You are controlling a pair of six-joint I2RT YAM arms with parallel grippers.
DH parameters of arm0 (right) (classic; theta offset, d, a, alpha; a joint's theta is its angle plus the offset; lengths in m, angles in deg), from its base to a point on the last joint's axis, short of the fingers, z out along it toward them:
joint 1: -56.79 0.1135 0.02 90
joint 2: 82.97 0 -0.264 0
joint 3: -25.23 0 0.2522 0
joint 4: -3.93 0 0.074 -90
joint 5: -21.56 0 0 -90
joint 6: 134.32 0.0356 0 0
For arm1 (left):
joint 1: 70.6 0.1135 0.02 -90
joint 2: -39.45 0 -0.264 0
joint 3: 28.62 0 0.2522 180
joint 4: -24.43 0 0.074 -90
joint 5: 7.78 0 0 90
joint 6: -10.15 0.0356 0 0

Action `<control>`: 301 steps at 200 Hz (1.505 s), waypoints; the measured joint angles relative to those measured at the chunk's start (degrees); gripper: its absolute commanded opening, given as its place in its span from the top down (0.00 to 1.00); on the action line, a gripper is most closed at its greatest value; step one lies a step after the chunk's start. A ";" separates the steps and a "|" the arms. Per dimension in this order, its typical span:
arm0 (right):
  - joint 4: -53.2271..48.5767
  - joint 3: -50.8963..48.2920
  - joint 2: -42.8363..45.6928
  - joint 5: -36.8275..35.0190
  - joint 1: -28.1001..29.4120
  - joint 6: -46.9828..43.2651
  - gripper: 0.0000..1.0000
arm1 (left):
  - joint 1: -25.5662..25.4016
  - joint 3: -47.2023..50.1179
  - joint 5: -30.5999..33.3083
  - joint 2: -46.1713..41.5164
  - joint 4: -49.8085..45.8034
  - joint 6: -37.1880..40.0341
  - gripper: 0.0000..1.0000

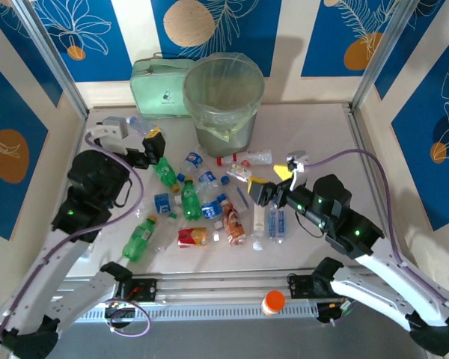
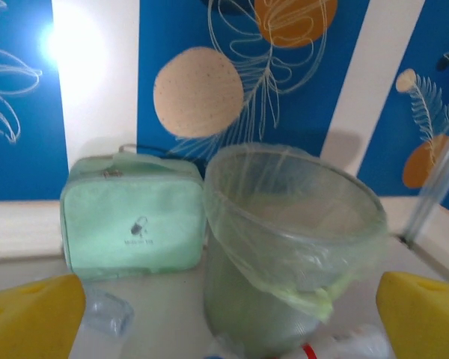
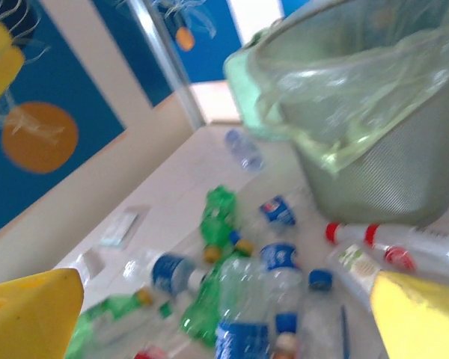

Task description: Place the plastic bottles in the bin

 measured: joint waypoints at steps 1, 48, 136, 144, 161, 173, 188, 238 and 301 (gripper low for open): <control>-0.50 0.33 0.00 -0.15 0.26 0.07 0.01 | -0.07 -1.03 0.04 0.13 -1.42 -0.33 0.01; -28.11 26.32 -11.15 -2.01 6.62 5.42 0.01 | -0.15 -21.42 -0.92 9.55 -43.39 -4.92 0.01; -45.16 19.23 -10.95 22.10 -24.39 13.84 0.01 | 0.57 -11.89 -8.11 8.09 -57.33 -17.11 0.01; -46.38 18.91 -11.52 21.90 -23.82 13.84 0.01 | 0.63 -9.01 -10.08 7.54 -55.17 -18.05 0.01; -48.33 17.70 -13.07 21.29 -22.56 13.88 0.01 | 0.66 -6.23 -13.53 7.63 -54.86 -19.85 0.01; -48.87 16.09 -14.08 20.04 -21.46 13.90 0.00 | 0.68 -6.43 -15.26 9.49 -55.08 -20.70 0.01; -48.65 12.57 -14.95 18.95 -19.08 13.22 0.12 | 0.68 -7.39 -15.80 12.59 -55.89 -22.16 0.01; -48.17 8.55 -21.46 14.49 -18.29 13.49 0.24 | 0.68 -4.20 -16.39 8.15 -51.47 -25.77 0.01; -43.39 6.29 -34.03 8.74 -20.28 15.58 0.28 | 0.68 -4.57 -19.02 12.50 -47.89 -24.30 0.01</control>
